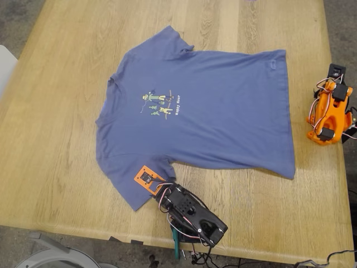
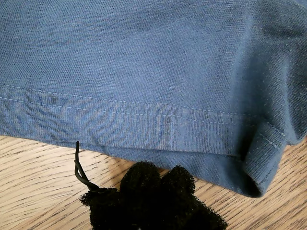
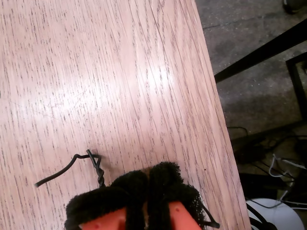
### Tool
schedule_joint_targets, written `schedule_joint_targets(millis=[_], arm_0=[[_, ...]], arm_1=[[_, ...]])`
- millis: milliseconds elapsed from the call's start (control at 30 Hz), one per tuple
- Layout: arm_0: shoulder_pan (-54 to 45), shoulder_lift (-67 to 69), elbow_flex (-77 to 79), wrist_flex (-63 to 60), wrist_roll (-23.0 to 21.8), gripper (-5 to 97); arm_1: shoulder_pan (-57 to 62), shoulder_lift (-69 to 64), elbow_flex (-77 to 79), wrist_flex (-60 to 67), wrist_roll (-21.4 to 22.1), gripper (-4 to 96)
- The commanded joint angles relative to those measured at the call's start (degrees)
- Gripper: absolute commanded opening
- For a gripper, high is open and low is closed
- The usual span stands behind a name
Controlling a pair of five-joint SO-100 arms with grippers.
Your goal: Fold a T-shirt
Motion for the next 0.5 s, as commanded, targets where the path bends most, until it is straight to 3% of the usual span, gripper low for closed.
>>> schedule_joint_targets(millis=[0, 300, 467], arm_0=[[0.44, 6.42, -1.14, 0.18, 0.35, 0], [0.44, 6.42, -1.14, 0.18, 0.26, 0], [0.26, 6.42, -1.14, 0.18, -7.56, 0]], arm_1=[[-0.44, 0.18, 3.96, 0.26, 0.44, 7.5], [2.64, 0.18, 3.96, 0.26, -0.44, 7.4], [1.23, 0.09, 3.96, 0.26, 0.18, 11.3]])
